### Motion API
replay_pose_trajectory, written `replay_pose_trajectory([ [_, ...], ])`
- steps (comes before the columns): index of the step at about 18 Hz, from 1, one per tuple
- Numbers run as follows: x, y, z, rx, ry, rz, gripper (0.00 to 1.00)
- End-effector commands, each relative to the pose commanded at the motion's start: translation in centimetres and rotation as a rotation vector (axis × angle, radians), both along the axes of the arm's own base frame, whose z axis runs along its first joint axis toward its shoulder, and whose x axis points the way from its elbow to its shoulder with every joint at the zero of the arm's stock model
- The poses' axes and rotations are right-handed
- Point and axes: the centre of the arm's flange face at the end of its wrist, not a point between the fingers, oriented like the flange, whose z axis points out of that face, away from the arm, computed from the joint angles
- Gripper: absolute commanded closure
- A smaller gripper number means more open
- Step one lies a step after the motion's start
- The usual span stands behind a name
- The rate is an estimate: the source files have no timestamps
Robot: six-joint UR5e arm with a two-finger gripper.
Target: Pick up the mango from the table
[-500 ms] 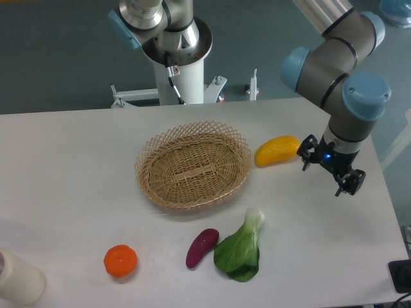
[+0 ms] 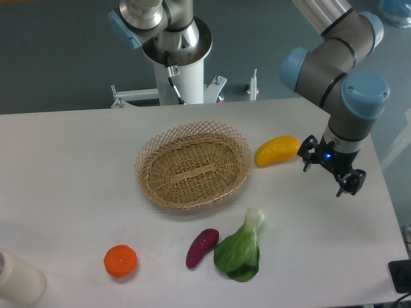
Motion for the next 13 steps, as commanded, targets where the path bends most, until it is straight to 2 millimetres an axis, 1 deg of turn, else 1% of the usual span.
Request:
replay_pose_trajectory([
  [3, 0.4, -0.4, -0.4, 0.003, 0.006, 0.009, 0.0],
  [6, 0.7, -0.6, -1.6, 0.006, 0.015, 0.0, 0.0],
  [8, 0.6, -1.4, -2.1, 0.009, 0.027, 0.0, 0.0],
  [9, 1.0, -1.7, -2.6, 0.003, 0.021, -0.019, 0.0],
  [10, 1.8, -2.0, -3.0, -0.003, 0.011, -0.045, 0.0],
  [12, 3.0, -3.5, -3.7, -0.014, -0.009, -0.082, 0.0],
  [13, 3.4, -3.8, -3.7, -0.016, -0.013, -0.09, 0.0],
])
